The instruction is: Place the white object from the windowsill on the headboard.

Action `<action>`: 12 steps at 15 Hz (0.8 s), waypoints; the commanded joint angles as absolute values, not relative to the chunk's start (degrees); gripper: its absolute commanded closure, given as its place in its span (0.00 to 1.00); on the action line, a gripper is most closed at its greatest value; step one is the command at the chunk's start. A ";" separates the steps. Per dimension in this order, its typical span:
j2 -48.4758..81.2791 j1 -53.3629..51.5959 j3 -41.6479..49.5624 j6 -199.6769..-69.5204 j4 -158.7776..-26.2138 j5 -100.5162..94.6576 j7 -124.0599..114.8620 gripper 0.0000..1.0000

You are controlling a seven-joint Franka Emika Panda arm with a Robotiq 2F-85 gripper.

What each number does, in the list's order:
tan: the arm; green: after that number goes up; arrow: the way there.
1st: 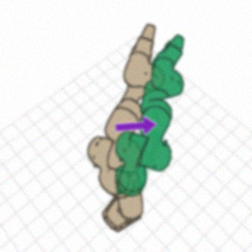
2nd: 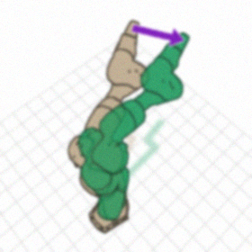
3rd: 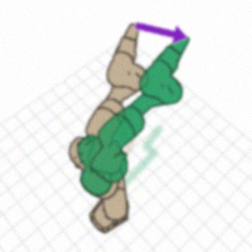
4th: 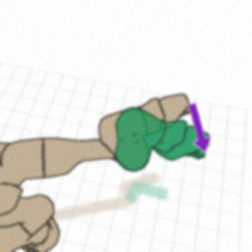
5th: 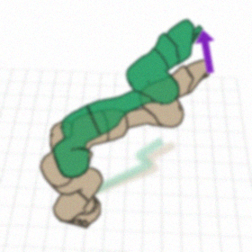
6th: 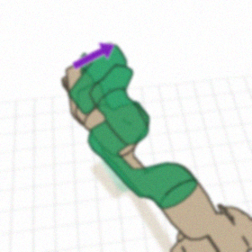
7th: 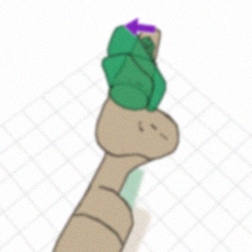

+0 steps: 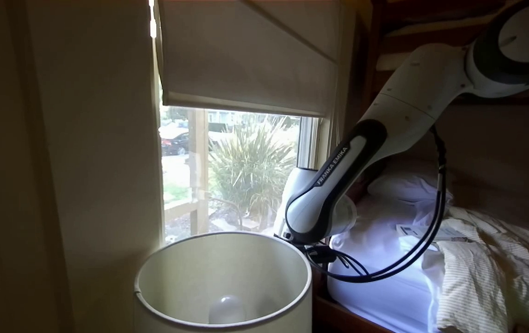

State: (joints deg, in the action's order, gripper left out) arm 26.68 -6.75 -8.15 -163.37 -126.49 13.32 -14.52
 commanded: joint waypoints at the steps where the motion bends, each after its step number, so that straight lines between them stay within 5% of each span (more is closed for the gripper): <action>1: 26.67 -7.11 -7.79 -163.17 -126.33 13.64 -14.41 0.00; 7: 30.50 7.60 -21.63 -153.04 -120.19 23.65 7.62 0.00; 12: 30.00 7.11 -19.01 -147.08 -118.95 26.13 11.14 0.00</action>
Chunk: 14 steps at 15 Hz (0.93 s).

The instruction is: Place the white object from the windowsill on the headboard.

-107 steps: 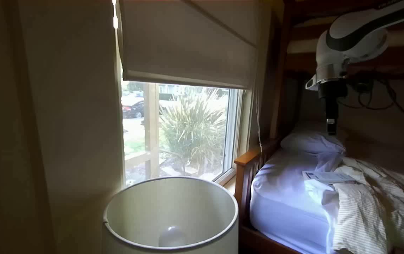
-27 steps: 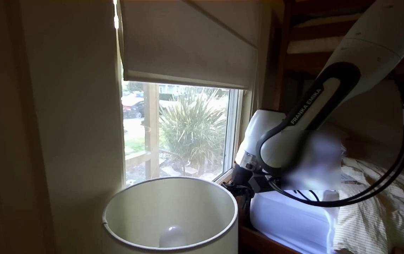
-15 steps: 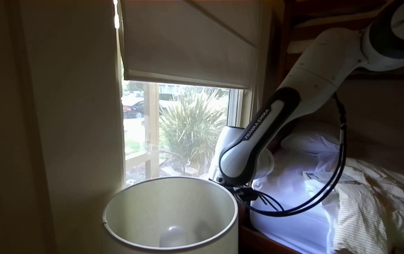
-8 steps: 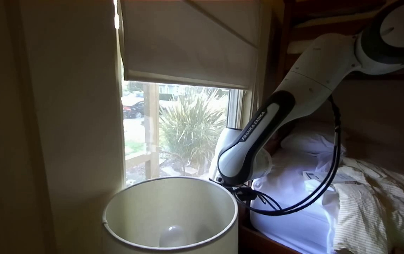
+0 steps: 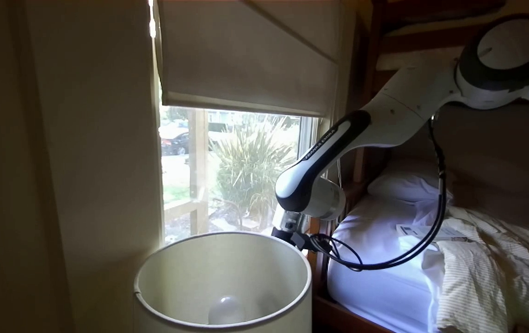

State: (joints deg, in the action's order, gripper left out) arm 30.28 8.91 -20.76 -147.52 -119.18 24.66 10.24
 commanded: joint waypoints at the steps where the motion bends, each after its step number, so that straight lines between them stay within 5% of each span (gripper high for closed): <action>1: 30.36 7.11 -18.63 -146.43 -118.42 26.11 11.12 0.00; 14: 30.90 6.71 -18.60 -146.22 -118.01 26.09 11.06 0.00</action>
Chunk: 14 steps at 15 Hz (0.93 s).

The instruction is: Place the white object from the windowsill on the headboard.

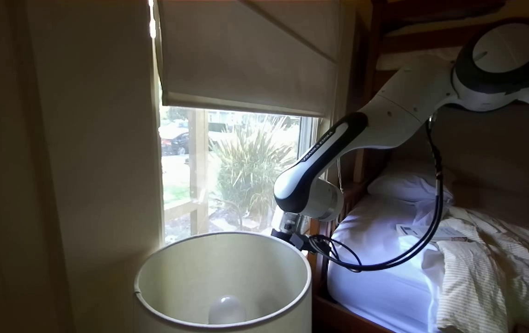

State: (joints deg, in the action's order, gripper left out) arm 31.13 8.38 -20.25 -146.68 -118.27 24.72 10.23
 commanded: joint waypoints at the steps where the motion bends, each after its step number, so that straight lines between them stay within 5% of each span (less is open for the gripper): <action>1: 30.90 6.72 -18.60 -146.22 -118.01 26.09 11.06 0.00; 14: 32.14 5.48 -21.43 -153.63 -118.57 33.48 11.72 0.00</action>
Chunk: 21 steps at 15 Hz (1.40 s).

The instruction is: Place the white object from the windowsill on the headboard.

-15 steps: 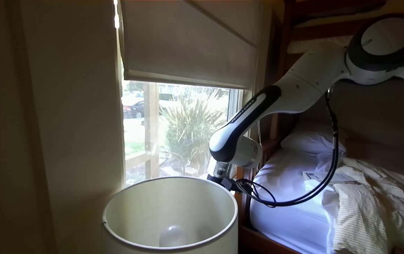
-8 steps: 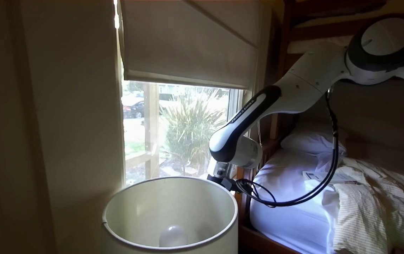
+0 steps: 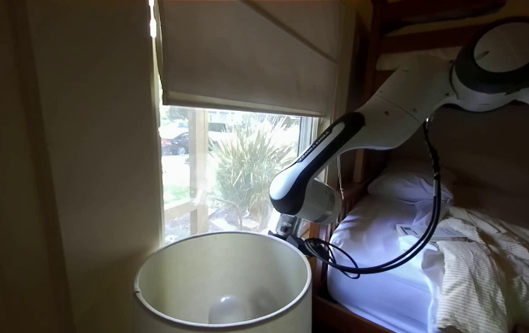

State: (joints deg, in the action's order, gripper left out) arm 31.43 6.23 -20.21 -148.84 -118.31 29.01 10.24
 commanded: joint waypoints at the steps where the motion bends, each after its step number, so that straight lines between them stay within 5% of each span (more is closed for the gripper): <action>1: 32.53 5.54 -22.24 -155.37 -118.54 34.77 11.91 0.00; 21: 40.16 6.87 -28.51 -173.60 -117.14 33.01 11.83 0.00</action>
